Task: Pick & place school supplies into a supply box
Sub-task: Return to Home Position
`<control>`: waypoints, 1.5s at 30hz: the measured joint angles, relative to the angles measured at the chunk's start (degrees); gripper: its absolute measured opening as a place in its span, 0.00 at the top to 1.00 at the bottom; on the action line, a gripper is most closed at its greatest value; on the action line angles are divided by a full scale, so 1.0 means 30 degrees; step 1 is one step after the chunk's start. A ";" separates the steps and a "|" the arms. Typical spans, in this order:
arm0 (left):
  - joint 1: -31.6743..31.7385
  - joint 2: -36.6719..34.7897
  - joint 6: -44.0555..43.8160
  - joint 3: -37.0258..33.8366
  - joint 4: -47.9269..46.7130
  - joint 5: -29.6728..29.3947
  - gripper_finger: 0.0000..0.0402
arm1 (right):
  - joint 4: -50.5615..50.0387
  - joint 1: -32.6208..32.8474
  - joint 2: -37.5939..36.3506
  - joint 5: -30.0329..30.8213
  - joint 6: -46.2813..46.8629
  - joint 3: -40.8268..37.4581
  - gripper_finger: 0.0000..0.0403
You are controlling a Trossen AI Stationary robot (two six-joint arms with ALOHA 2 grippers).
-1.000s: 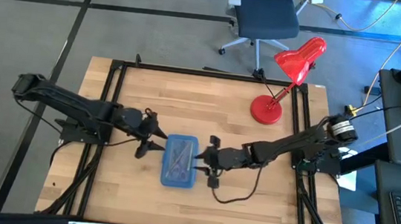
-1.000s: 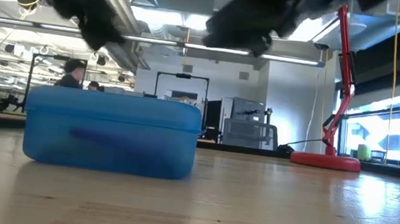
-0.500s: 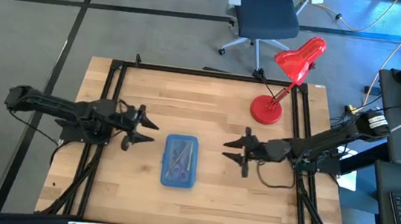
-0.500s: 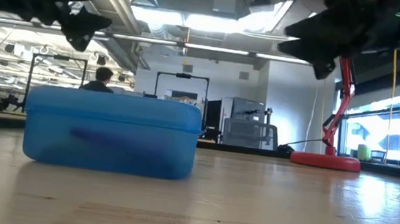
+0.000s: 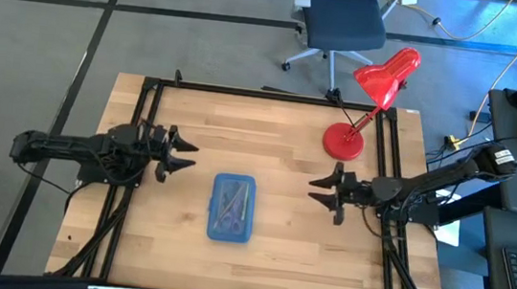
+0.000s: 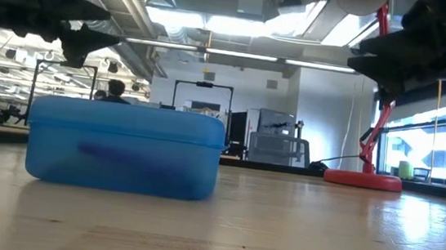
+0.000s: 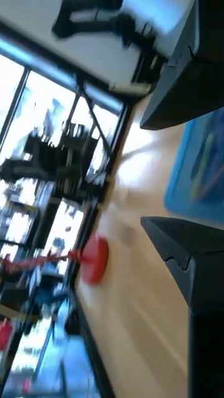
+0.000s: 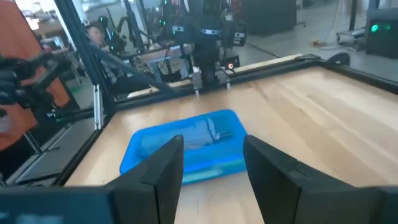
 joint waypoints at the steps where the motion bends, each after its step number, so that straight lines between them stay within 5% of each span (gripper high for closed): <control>1: 0.0186 -0.0167 0.0005 0.0000 -0.0218 -0.0364 0.42 | 0.0270 0.0000 -0.0377 0.0132 0.0013 -0.0352 0.57; 14: 0.1693 -0.1137 0.0406 0.0000 -0.0888 -0.1192 0.42 | 0.0718 -0.0022 -0.3921 0.1493 -0.1473 -0.2228 0.57; 31: 0.1690 -0.1458 0.0582 -0.1119 0.0948 -0.1734 0.42 | -0.0525 -0.0022 -0.4560 0.2477 -0.1564 -0.2228 0.57; 45: 0.1690 -0.1414 0.1389 -0.1137 0.0546 -0.2362 0.42 | -0.5498 -0.0022 -0.8498 0.4672 -0.2730 -0.2228 0.57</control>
